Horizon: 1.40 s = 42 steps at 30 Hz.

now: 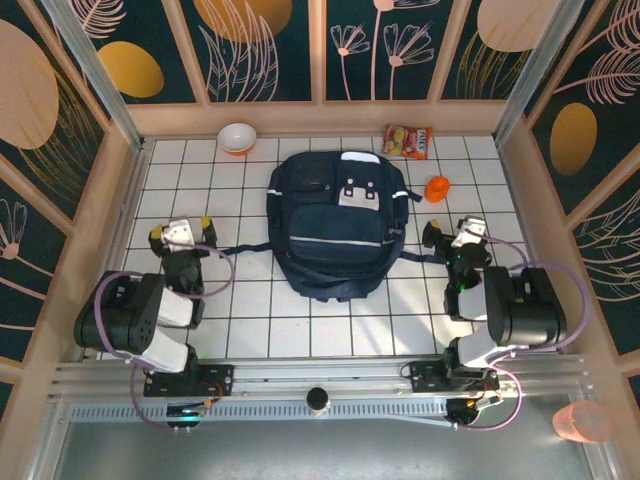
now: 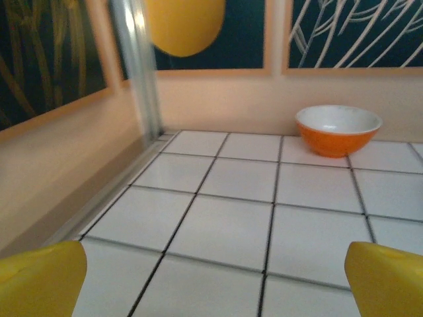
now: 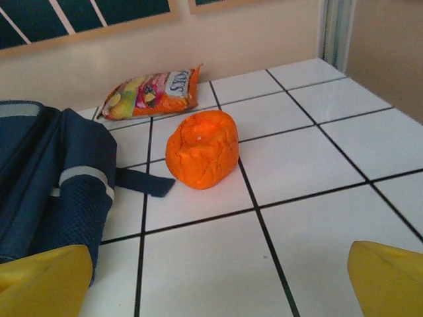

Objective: Pack the student bag

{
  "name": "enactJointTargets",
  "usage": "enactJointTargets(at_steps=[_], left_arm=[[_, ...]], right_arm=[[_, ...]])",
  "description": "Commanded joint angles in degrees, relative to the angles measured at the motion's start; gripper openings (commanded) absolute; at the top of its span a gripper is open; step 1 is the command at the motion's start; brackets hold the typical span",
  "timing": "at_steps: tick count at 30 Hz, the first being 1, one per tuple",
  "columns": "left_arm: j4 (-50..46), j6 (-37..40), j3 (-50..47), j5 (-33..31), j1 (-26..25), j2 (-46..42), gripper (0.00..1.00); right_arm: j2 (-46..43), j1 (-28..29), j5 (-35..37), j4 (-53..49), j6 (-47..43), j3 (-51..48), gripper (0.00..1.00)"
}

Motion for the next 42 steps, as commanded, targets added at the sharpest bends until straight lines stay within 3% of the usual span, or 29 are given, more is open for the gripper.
enactJointTargets(at_steps=[1,3,42], left_arm=[[-7.5,-5.4,3.2,10.1,3.6,-0.6,0.99],[-7.7,-5.6,3.3,10.0,3.6,-0.4,0.99],[-7.2,-5.3,3.1,10.0,3.6,-0.7,0.99]], right_arm=[[0.6,-0.6,-1.1,4.2,-0.9,2.5,0.99],[1.0,-0.6,-3.8,2.0,-1.8,3.8,0.99],[1.3,-1.2,-5.0,3.0,-1.4,3.7,0.99]])
